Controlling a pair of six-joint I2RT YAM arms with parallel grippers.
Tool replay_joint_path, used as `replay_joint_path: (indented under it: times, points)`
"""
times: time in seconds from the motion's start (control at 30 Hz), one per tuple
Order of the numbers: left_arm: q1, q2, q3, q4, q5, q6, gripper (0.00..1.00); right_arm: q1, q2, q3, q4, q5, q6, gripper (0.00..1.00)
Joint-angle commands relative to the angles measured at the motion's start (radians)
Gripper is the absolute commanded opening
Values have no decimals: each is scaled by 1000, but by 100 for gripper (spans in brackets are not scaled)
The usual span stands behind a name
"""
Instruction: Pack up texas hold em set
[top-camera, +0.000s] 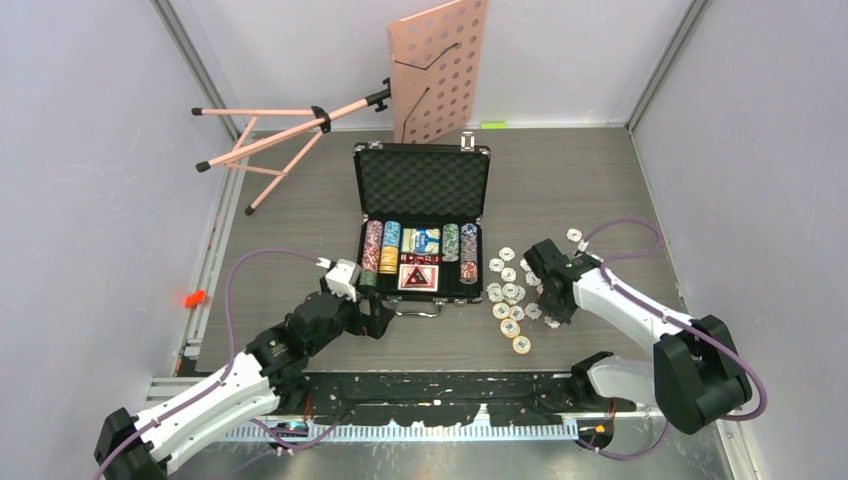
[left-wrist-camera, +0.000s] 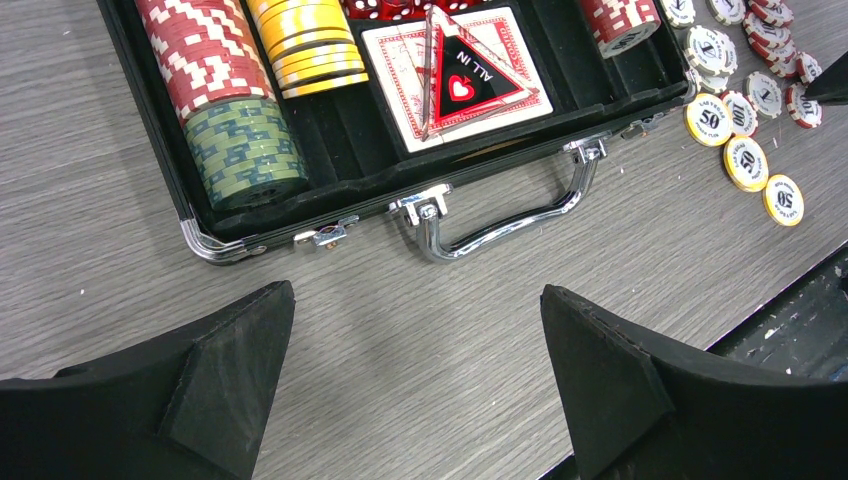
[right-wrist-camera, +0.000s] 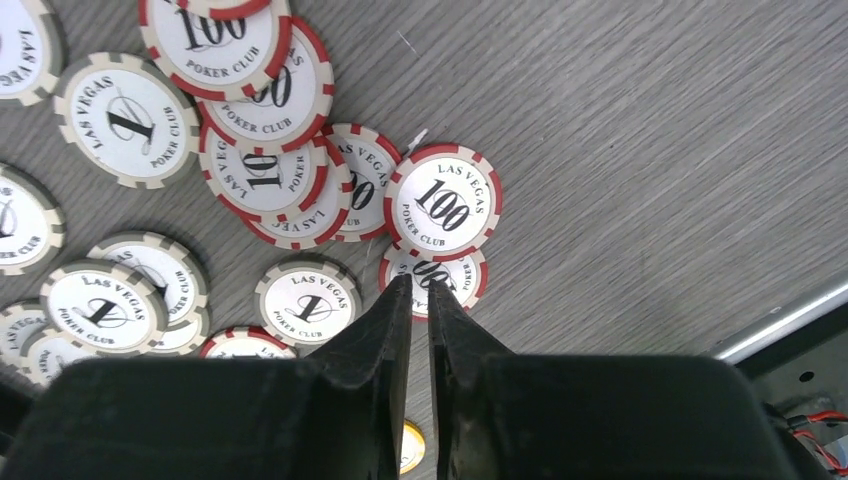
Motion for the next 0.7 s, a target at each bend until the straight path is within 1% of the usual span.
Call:
replay_joint_path:
  times: [0.0, 0.03, 0.07, 0.1, 0.17, 0.23, 0.4, 0.67]
  points:
    - [-5, -7, 24, 55, 5, 6, 97, 2, -52, 38, 15, 11, -6, 28]
    - [-5, -7, 24, 56, 5, 6, 98, 1, -58, 37, 26, -21, -23, 33]
    - [-5, -7, 24, 56, 5, 6, 98, 2, -70, 37, 44, -47, -28, 43]
    - [-5, -7, 25, 56, 5, 6, 98, 2, -74, 36, 51, -58, -31, 49]
    - [-5, -8, 24, 56, 5, 7, 98, 2, -85, 38, 68, -79, -29, 52]
    - [-5, -9, 24, 57, 6, 7, 97, 2, -84, 44, 77, -90, -23, 53]
    - [-5, -11, 24, 57, 8, 9, 98, 3, -11, 78, 82, -111, -13, 53]
    - [-5, -20, 21, 57, 11, 10, 98, 6, 72, 98, 105, -134, -11, 58]
